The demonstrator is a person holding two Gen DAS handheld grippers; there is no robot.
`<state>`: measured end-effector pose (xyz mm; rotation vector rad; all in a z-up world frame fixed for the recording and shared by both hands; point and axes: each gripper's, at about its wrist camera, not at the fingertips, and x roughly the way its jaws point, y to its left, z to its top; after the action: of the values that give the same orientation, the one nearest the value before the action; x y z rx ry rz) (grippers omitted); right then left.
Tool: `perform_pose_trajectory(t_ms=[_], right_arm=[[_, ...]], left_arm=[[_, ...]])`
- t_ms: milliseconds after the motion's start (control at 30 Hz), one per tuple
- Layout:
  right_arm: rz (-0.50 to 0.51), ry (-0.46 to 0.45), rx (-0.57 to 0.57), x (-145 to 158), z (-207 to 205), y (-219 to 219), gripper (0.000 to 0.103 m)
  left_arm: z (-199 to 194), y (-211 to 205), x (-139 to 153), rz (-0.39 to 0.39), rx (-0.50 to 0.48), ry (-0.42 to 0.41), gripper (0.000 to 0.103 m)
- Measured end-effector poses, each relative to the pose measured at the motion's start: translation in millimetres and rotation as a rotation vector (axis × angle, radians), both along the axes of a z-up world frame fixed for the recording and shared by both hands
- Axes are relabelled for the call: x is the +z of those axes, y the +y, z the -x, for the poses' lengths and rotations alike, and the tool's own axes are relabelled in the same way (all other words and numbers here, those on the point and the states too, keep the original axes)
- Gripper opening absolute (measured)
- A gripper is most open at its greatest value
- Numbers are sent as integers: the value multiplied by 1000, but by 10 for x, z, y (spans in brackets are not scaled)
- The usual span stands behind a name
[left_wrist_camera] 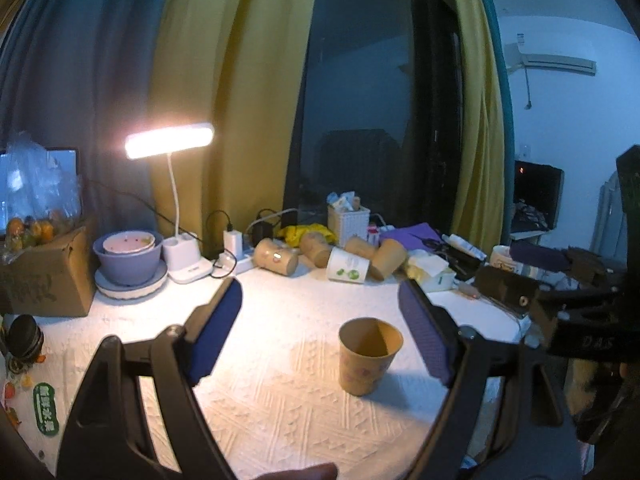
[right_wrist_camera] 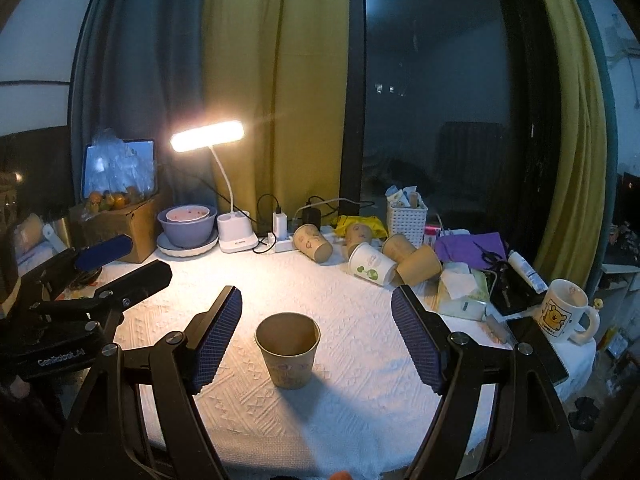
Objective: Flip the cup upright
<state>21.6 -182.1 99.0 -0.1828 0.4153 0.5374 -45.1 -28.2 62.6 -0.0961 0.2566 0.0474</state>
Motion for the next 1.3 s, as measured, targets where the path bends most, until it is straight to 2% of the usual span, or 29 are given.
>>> perform_pose_trajectory(t_ms=[1300], right_arm=[[1,40,17,-94,-17,43,80]], left_arm=[[-15,-31,-84,28,-22,19,82]])
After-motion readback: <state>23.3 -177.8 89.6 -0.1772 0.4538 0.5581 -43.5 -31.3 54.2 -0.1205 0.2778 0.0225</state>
